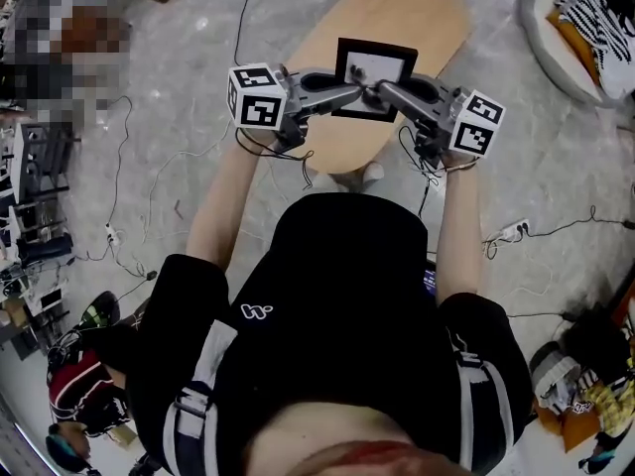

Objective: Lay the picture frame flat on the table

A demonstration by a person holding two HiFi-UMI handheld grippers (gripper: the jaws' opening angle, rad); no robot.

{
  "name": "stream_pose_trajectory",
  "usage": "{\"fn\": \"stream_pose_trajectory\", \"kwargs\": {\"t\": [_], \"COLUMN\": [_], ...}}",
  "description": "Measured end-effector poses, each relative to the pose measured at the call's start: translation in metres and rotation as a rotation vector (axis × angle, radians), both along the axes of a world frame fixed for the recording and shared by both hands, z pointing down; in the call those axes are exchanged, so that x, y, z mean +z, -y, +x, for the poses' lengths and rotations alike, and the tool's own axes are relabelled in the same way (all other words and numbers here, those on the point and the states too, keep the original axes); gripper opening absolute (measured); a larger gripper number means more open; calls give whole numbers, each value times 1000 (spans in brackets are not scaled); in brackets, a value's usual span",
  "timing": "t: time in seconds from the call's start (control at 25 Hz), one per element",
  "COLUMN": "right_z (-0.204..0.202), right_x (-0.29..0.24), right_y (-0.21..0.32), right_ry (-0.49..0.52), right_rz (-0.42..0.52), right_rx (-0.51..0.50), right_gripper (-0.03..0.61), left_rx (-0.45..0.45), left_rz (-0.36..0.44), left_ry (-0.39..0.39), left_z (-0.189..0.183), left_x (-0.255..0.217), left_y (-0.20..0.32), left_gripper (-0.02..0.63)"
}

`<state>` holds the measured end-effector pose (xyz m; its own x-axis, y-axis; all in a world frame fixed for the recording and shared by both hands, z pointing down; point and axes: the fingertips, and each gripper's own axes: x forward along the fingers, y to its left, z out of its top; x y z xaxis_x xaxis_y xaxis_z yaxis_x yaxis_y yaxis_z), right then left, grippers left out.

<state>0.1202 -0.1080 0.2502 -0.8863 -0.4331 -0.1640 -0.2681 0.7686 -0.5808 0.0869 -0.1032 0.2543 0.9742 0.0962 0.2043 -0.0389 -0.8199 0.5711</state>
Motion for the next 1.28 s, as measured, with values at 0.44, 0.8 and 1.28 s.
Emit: {"fn": "stream_pose_trajectory", "kwargs": {"t": [0.44,0.8,1.28], "right_z": [-16,13,-60], "right_x": [35,79,241], "right_y": [14,1,26], "right_ry": [-21,-81,-105], "right_rz": [-158,-360,-576], "right_rx": [-31,-8,35], "right_gripper": [54,54,57], "left_rx": [-105,-148,-198], "left_rz": [-131,-294,-499], "left_ry": [-34,-93,-83], "left_z": [-17,12,-61], "left_x": [33,79,240], "left_y": [13,-1,24], "left_gripper": [43,43,43]}}
